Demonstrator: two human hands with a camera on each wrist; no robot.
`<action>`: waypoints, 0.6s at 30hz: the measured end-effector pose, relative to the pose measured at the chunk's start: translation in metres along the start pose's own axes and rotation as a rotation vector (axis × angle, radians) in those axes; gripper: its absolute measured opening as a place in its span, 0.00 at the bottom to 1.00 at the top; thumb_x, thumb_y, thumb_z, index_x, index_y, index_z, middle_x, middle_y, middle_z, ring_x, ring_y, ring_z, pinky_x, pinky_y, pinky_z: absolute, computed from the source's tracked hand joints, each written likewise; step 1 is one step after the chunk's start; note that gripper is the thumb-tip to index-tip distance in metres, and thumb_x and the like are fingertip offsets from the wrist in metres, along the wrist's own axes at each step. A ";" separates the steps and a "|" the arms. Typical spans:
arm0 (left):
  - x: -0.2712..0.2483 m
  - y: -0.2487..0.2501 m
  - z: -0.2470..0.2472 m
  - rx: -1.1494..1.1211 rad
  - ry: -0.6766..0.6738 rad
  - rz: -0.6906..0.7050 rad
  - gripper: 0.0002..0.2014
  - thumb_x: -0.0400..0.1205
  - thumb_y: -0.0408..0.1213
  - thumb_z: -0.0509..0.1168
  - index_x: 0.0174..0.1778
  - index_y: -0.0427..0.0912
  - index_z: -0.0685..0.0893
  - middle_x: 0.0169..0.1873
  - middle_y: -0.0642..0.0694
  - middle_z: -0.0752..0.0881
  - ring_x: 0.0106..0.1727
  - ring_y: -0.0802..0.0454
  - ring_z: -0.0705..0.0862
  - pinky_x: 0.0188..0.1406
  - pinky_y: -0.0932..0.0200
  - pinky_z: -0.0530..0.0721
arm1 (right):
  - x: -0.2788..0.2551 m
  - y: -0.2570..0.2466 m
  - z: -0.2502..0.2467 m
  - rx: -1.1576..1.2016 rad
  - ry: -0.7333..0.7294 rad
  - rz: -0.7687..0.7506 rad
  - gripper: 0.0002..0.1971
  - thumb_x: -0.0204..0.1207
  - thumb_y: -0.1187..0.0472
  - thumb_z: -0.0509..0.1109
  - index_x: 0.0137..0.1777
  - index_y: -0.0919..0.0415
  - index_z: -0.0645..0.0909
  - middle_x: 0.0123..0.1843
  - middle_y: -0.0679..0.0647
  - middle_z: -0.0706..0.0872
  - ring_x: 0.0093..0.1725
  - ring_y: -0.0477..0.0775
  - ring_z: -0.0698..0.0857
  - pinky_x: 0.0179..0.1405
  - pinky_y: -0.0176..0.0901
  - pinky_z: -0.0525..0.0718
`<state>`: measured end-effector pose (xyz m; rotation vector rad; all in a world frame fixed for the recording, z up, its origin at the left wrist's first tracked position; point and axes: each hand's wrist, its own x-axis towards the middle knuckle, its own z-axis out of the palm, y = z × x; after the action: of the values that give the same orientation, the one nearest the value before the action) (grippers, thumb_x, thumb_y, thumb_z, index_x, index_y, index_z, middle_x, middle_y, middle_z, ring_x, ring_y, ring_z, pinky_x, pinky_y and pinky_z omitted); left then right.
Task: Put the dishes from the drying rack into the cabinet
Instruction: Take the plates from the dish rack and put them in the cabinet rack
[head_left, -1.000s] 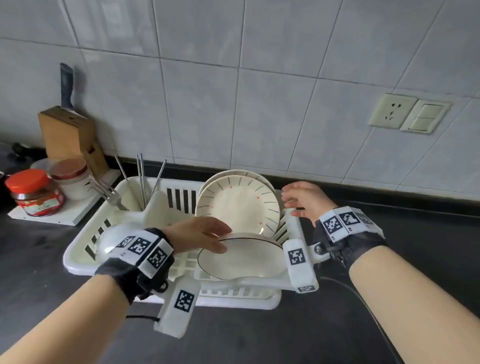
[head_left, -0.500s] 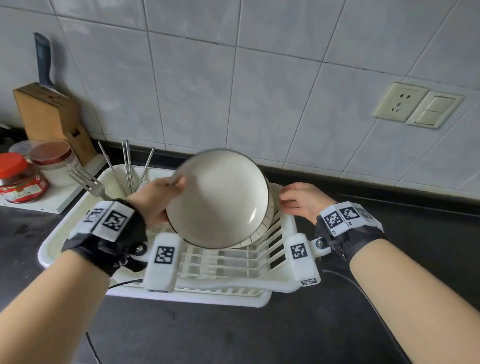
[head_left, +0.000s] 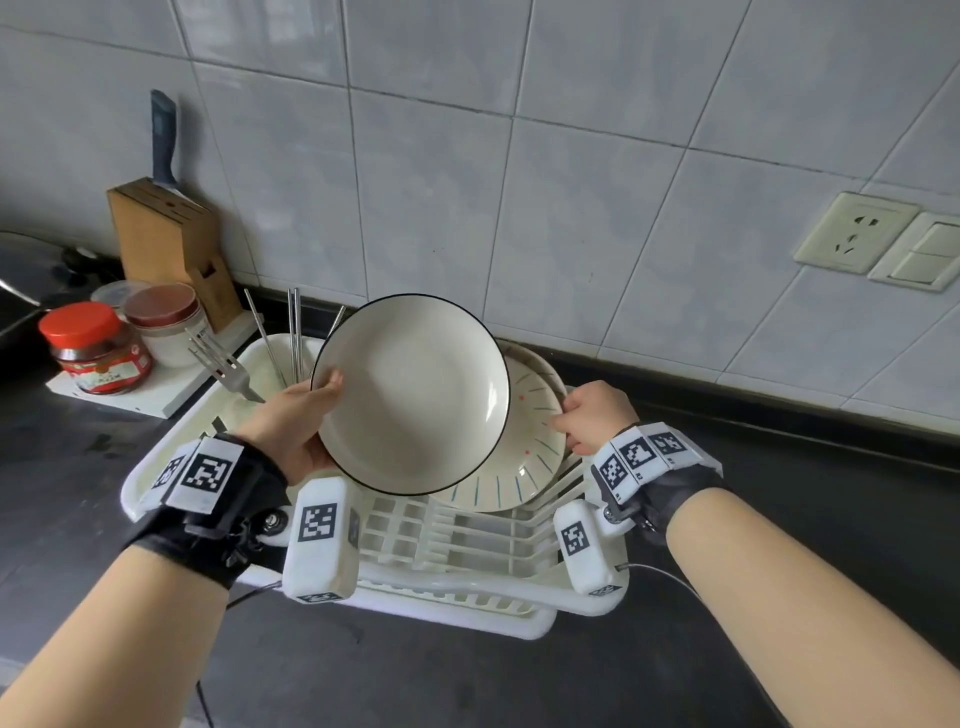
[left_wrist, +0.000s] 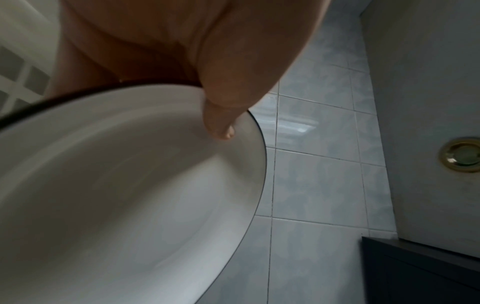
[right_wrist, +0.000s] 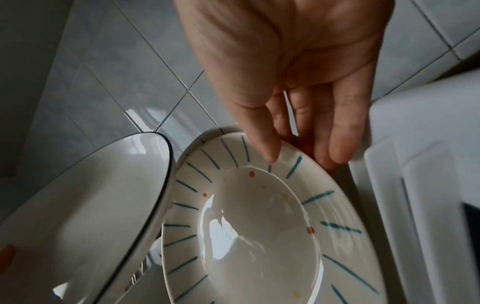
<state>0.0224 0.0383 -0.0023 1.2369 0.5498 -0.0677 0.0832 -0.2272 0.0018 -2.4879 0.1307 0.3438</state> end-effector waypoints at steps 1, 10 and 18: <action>0.000 -0.001 0.000 -0.004 0.005 -0.003 0.11 0.84 0.43 0.56 0.40 0.44 0.78 0.20 0.48 0.88 0.18 0.55 0.86 0.13 0.54 0.83 | 0.001 -0.001 -0.001 -0.033 0.005 -0.003 0.13 0.70 0.59 0.72 0.46 0.70 0.85 0.44 0.65 0.90 0.46 0.65 0.89 0.52 0.58 0.87; 0.003 -0.004 -0.001 -0.007 0.002 -0.041 0.10 0.83 0.44 0.56 0.41 0.44 0.77 0.17 0.51 0.87 0.18 0.55 0.86 0.14 0.53 0.84 | -0.005 -0.002 -0.001 -0.189 -0.048 -0.110 0.04 0.76 0.65 0.65 0.42 0.55 0.73 0.46 0.57 0.83 0.44 0.63 0.89 0.30 0.42 0.83; 0.001 -0.011 -0.005 0.046 -0.006 -0.089 0.10 0.83 0.45 0.57 0.41 0.46 0.79 0.25 0.47 0.89 0.22 0.52 0.88 0.19 0.50 0.86 | -0.013 -0.016 -0.017 -0.279 -0.008 -0.335 0.15 0.74 0.67 0.61 0.58 0.59 0.82 0.47 0.59 0.87 0.44 0.66 0.87 0.36 0.44 0.80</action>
<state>0.0182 0.0391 -0.0134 1.2562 0.6007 -0.1594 0.0768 -0.2242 0.0282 -2.7197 -0.3568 0.2423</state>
